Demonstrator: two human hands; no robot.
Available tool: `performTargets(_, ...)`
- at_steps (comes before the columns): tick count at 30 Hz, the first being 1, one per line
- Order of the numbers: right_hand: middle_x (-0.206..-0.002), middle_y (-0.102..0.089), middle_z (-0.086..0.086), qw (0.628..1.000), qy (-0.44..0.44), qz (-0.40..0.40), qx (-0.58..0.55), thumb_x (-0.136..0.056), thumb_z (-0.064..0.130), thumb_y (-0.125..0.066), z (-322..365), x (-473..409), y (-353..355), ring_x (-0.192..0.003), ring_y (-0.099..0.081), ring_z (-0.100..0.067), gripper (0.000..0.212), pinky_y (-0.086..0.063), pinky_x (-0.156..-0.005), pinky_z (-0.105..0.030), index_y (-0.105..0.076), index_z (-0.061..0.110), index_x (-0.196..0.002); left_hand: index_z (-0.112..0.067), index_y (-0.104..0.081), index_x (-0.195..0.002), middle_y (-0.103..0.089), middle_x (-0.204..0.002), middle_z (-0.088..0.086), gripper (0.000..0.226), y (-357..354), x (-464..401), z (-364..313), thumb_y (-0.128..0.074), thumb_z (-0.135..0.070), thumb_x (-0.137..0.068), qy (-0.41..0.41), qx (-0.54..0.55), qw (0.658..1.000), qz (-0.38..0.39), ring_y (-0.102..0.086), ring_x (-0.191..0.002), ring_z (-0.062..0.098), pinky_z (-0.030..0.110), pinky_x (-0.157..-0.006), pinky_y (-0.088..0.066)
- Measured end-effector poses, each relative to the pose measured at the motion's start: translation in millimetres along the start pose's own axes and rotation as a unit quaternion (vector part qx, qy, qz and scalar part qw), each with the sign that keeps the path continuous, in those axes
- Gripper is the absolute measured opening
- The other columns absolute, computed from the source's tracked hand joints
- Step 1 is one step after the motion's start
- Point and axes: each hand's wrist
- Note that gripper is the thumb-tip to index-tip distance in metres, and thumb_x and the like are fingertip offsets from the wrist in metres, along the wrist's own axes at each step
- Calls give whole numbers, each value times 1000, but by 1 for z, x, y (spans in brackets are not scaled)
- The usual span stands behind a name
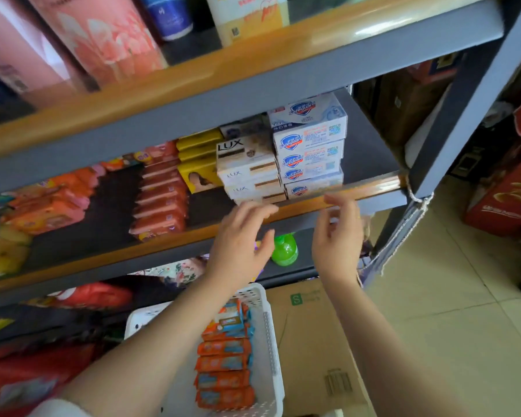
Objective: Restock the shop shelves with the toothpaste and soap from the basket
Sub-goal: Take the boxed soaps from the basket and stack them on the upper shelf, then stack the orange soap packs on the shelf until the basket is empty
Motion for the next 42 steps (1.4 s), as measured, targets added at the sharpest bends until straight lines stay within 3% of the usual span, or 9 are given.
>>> performTargets(5, -76, -66, -7, 972, -66, 220, 49, -82, 22, -42, -2, 89, -25, -70, -60, -29, 25, -47, -64, -40, -60, 12, -96, -15, -60, -107, -57, -102, 0, 28, 0, 107, 52, -48, -21, -83, 170, 17, 962, 213, -53, -76, 10, 31, -77, -47)
performTargets(11, -102, -66, -12, 854, -79, 468, 214, -91, 15, -44, -30, 161, -56, -90, -61, -33, 19, -50, -73, -40, -57, 12, -105, -17, -53, -116, -52, -122, 0, 25, 13, 215, 118, -49, -18, -91, 324, -10, 873, 366, -54, -98, 11, 25, -86, -44)
performTargets(16, -144, -33, -6, 731, -48, 568, 376, -90, 13, -43, -66, 207, -91, -127, -38, -28, 41, -40, -100, -42, -40, 15, -131, -14, -46, -126, -46, -133, 4, 35, 6, 254, 152, -49, -18, -92, 340, 12, 864, 372, -54, -109, 15, 22, -86, -42)
performTargets(19, -155, -18, -9, 766, 54, 479, 426, -85, 9, -51, -83, 208, -116, -140, -23, -29, 63, -29, -109, -44, -26, 13, -143, -14, -40, -131, -40, -138, 4, 42, -9, 261, 175, -52, -17, -91, 334, 18, 882, 332, -57, -102, 15, 23, -83, -44)
performTargets(22, -129, -57, -15, 795, 162, 403, 423, -67, 13, -75, -98, 200, -146, -119, -54, -34, 67, -49, -93, -47, -50, 7, -129, -13, -38, -133, -39, -140, 7, 46, -23, 260, 193, -53, -18, -90, 345, 39, 891, 293, -54, -113, 18, 26, -91, -45)
performTargets(27, -105, -67, -11, 758, 211, 373, 492, -65, 26, -79, -110, 207, -161, -110, -59, -32, 54, -52, -86, -39, -62, 7, -113, -14, -40, -132, -40, -140, 7, 43, -39, 263, 208, -51, -19, -92, 374, 103, 879, 277, -49, -119, 20, 26, -93, -40)
performTargets(33, -104, -68, -10, 728, 311, 349, 503, -57, 20, -83, -119, 201, -157, -105, -41, -27, 48, -29, -86, -37, -56, 8, -95, -14, -44, -127, -48, -132, 6, 39, -62, 268, 210, -53, -24, -91, 420, 169, 851, 267, -52, -100, 13, 23, -80, -43)
performTargets(37, -88, -65, -10, 763, 209, 394, 467, -56, 7, -83, -118, 203, -146, -88, -58, -33, 53, -37, -82, -37, -53, 7, -99, -14, -40, -129, -52, -129, 5, 49, -75, 270, 211, -61, -26, -86, 464, 220, 820, 255, -56, -107, 20, 27, -81, -48)
performTargets(42, -118, -48, -20, 822, 19, 444, 356, -84, 4, -59, -105, 189, -127, -106, -47, -40, 34, -40, -90, -45, -52, 2, -118, -15, -44, -124, -57, -122, 5, 47, -82, 274, 213, -66, -23, -82, 495, 238, 795, 258, -58, -102, 21, 30, -82, -47)
Point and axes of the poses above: each hand's wrist, its own x-axis away from the middle knuckle, its own y-axis out of the back of the hand, z = x × y
